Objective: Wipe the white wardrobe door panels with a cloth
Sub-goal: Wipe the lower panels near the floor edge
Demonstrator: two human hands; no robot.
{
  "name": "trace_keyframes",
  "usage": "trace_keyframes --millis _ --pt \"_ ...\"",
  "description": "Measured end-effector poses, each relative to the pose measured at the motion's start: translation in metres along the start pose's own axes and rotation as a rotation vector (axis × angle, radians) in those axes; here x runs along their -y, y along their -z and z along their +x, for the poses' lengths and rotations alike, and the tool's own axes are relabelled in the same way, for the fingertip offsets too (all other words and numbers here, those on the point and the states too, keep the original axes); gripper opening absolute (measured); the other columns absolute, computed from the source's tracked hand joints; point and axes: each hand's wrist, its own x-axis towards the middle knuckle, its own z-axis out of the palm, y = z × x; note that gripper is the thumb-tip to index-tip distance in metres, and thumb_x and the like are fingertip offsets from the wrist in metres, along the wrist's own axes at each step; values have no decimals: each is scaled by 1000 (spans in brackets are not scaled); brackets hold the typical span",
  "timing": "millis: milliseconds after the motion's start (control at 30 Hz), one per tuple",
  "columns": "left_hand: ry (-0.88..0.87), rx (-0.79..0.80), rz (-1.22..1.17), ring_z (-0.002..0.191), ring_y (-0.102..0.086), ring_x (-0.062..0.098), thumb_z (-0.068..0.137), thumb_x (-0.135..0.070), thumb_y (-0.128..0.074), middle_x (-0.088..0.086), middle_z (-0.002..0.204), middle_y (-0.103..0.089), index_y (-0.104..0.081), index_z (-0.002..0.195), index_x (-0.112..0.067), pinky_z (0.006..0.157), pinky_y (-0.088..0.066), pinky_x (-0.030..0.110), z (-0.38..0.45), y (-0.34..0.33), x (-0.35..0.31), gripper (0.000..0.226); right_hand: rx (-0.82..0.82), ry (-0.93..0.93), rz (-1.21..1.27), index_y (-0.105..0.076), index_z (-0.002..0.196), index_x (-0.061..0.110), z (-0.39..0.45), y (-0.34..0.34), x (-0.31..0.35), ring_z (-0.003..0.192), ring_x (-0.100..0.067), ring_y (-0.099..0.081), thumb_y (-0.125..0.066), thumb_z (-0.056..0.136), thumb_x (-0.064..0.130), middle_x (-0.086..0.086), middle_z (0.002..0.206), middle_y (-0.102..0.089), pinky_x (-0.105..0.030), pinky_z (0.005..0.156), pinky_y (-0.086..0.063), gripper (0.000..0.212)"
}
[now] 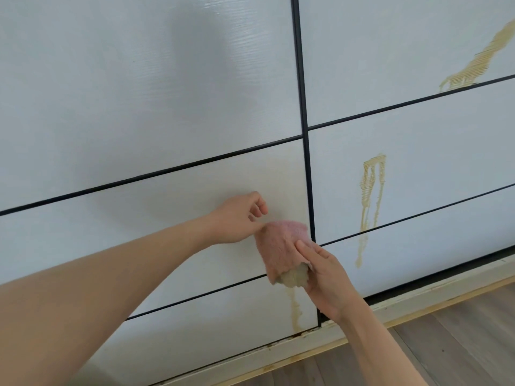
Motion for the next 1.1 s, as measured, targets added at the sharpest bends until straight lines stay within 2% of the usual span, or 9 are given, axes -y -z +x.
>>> trace_keyframes --millis 100,200,400,533,633,800,900,967,1100 --pt "-50 110 -28 96 -68 11 84 -37 -79 -6 103 -70 -65 95 -25 77 -51 15 -9 -6 1 21 -29 18 -20 -67 117 -1 -2 -6 2 83 -31 -67 -75 82 32 -23 99 -69 -42 76 -55 49" --pt "-31 285 -51 96 -69 1 78 -48 -82 -13 108 -69 -65 101 -29 87 -55 22 -20 -22 -4 34 -18 40 -94 -68 113 0 -6 -15 3 82 -35 -71 -67 90 36 -25 98 -73 -43 76 -57 42" --pt "-46 143 -155 87 -70 14 98 -22 -63 4 96 -76 -70 96 -18 87 -60 30 -13 -14 1 8 -86 -34 -135 -70 121 3 5 -5 1 97 -40 -67 -43 108 43 -26 114 -71 -60 90 -53 51" --pt "122 -115 -325 99 -69 26 106 -27 -47 13 111 -67 -62 104 -10 88 -61 40 -4 2 14 23 -310 85 -613 -63 93 -4 8 11 -4 79 -30 -59 -46 107 39 -13 84 -66 -36 74 -49 48" --pt "200 -204 -475 96 -64 19 108 -26 -41 10 120 -64 -62 112 -4 82 -62 36 -3 13 17 30 -516 249 -1038 -67 96 23 2 19 0 86 -15 -60 -44 108 37 4 97 -67 -27 71 -40 30" --pt "315 -186 -649 106 -63 28 109 -24 -39 10 124 -60 -62 113 -7 73 -63 44 -9 22 11 28 -472 315 -643 -59 91 3 -2 14 26 81 -16 -57 -35 111 37 -5 85 -63 -32 73 -43 47" --pt "290 -156 -696 95 -64 19 109 -23 -42 2 111 -66 -65 102 -18 69 -60 37 -10 23 2 25 -210 -75 -135 -63 69 3 -7 21 28 91 -25 -70 -27 109 51 -17 94 -70 -35 94 -47 72" --pt "258 -93 -684 91 -62 13 109 -27 -43 -5 105 -68 -66 104 -23 70 -56 30 -10 25 -3 24 -62 -260 -114 -55 57 2 -8 27 12 104 -37 -71 -29 108 51 -30 105 -71 -45 100 -48 75" --pt "262 39 -684 83 -67 9 105 -34 -54 -5 98 -72 -67 104 -19 72 -58 27 -10 26 -18 20 -42 -195 -313 -66 102 10 -9 7 -13 117 -21 -68 -67 92 43 -13 128 -69 -47 110 -49 35"
